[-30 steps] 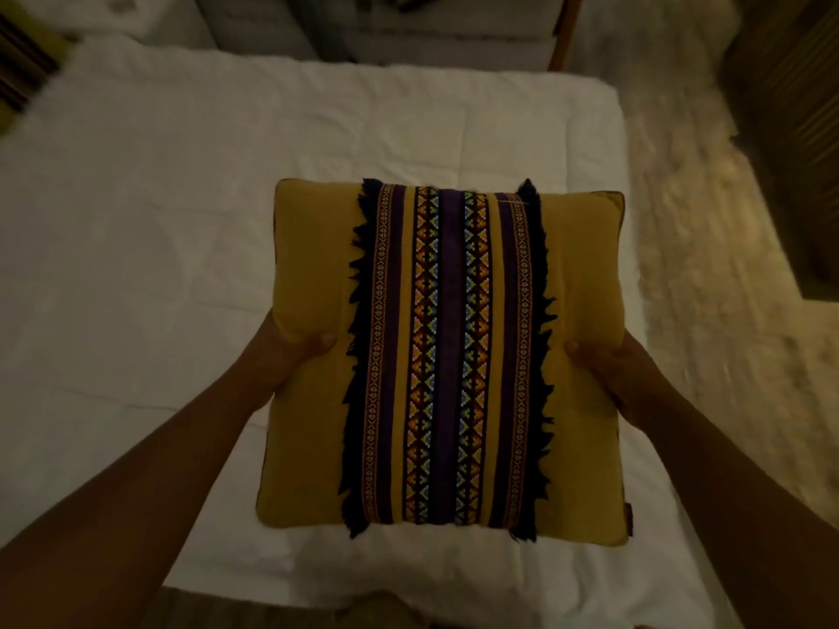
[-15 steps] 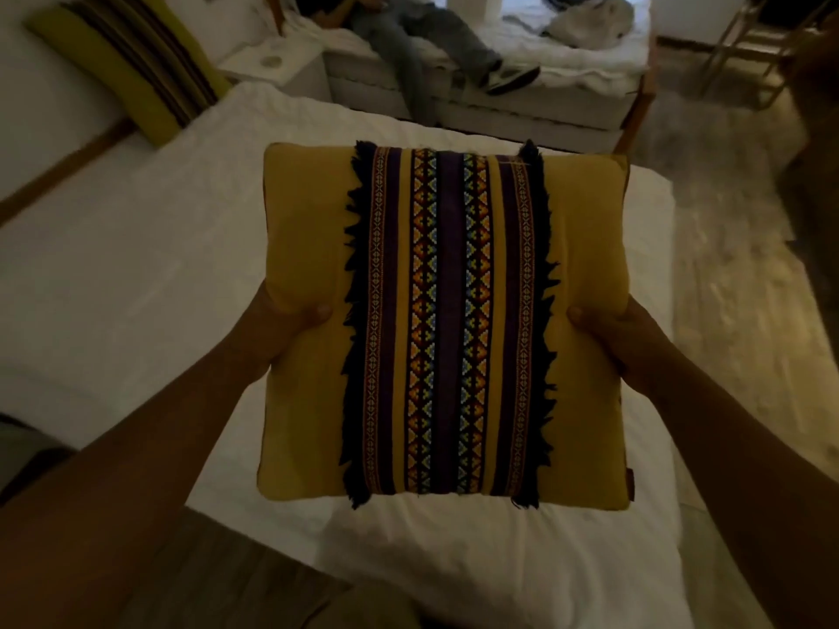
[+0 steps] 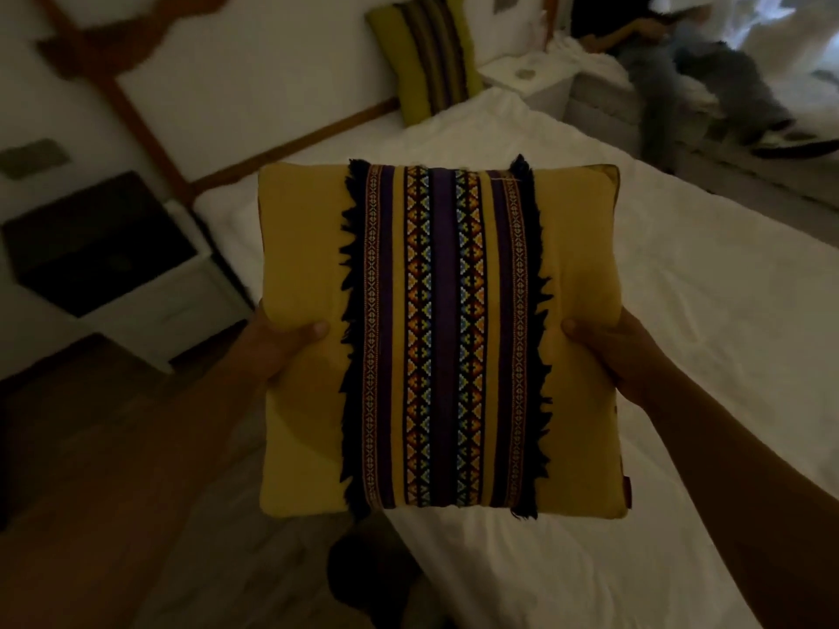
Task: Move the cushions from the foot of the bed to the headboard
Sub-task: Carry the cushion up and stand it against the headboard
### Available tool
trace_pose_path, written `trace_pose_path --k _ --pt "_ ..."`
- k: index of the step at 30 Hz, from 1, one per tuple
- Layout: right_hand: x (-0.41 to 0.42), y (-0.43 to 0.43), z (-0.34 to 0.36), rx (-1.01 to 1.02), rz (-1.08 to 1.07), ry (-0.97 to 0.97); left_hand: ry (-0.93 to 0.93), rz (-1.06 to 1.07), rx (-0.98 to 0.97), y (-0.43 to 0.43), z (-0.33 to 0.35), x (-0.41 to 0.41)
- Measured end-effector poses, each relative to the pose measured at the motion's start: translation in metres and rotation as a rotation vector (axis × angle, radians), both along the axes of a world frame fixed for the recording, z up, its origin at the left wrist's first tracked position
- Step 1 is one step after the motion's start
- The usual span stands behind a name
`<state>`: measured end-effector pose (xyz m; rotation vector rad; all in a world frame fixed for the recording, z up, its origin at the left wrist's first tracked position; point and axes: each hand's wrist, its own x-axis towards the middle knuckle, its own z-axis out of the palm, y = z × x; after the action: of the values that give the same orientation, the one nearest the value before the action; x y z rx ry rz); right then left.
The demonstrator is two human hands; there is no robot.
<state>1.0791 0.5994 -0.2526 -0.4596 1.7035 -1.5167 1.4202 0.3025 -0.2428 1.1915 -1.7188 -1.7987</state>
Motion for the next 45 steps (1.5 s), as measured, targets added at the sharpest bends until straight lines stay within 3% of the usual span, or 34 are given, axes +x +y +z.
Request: trace_pose_path --k 7,16,23,34,45 --pt "0.077 -0.163 0.007 -0.01 0.222 0.064 0.001 0.294 -0.018 -0.067 0.009 0.134" --pt "0.186 -0.319 0.017 -0.009 0.384 0.079 0.01 0.445 -0.038 -0.143 0.012 0.273" --pt "0.239 -0.391 0.027 0.003 0.425 0.085 0.009 0.544 -0.031 -0.184 0.008 0.335" --pt "0.245 -0.507 0.044 -0.08 0.488 0.093 0.015 0.608 -0.124 -0.269 0.032 0.35" --pt "0.18 -0.713 0.033 -0.135 0.523 0.048 0.051 0.669 -0.145 -0.461 0.035 0.283"
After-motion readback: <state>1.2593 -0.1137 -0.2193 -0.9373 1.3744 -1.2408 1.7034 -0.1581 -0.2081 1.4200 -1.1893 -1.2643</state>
